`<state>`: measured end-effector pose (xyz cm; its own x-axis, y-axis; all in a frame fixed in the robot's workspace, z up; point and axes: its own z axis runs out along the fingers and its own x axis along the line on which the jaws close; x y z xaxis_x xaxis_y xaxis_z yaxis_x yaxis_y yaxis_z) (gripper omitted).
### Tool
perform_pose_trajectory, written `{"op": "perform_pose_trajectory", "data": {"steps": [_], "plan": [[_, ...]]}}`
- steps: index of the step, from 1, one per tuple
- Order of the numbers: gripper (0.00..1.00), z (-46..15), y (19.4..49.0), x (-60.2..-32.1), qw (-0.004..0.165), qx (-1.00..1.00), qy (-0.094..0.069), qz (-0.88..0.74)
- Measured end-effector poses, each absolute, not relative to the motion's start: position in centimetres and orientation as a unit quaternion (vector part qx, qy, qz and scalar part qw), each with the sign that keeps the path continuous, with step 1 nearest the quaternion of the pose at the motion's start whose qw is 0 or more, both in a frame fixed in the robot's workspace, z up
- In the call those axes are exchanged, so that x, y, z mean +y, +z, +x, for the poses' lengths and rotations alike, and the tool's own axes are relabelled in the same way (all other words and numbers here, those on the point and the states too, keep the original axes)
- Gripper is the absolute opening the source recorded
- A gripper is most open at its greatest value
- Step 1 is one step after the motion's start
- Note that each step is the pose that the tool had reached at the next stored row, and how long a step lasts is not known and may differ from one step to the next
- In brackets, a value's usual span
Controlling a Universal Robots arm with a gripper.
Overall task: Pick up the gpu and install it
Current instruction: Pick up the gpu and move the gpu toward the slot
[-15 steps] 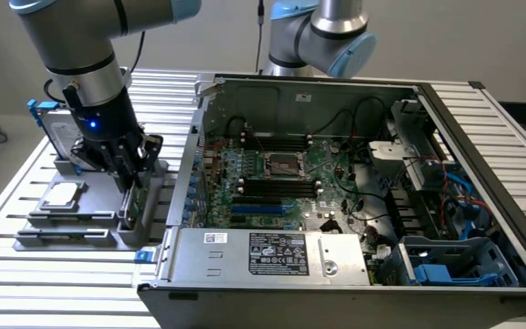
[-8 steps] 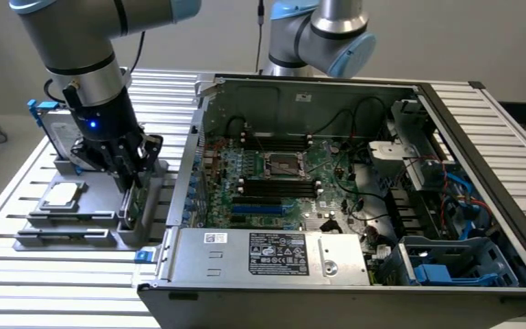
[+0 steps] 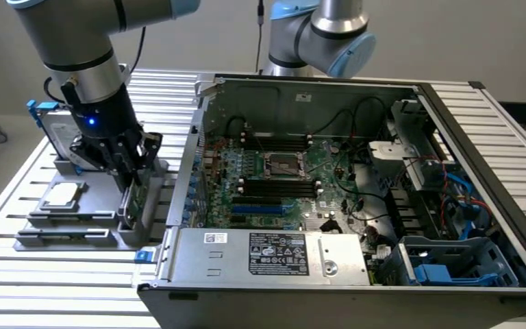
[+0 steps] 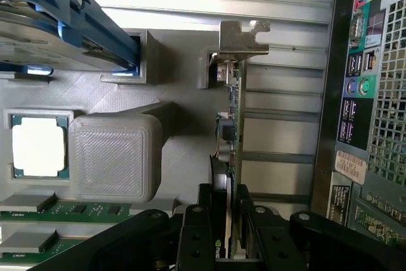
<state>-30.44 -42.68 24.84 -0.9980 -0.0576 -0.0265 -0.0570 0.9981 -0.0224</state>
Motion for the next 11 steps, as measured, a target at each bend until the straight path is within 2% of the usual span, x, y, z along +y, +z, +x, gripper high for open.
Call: {"op": "perform_pose_trajectory", "data": {"steps": [11], "plan": [[0.27, -30.4, 29.4, -42.7, 0.014, 0.999, -0.009, -0.029]]}}
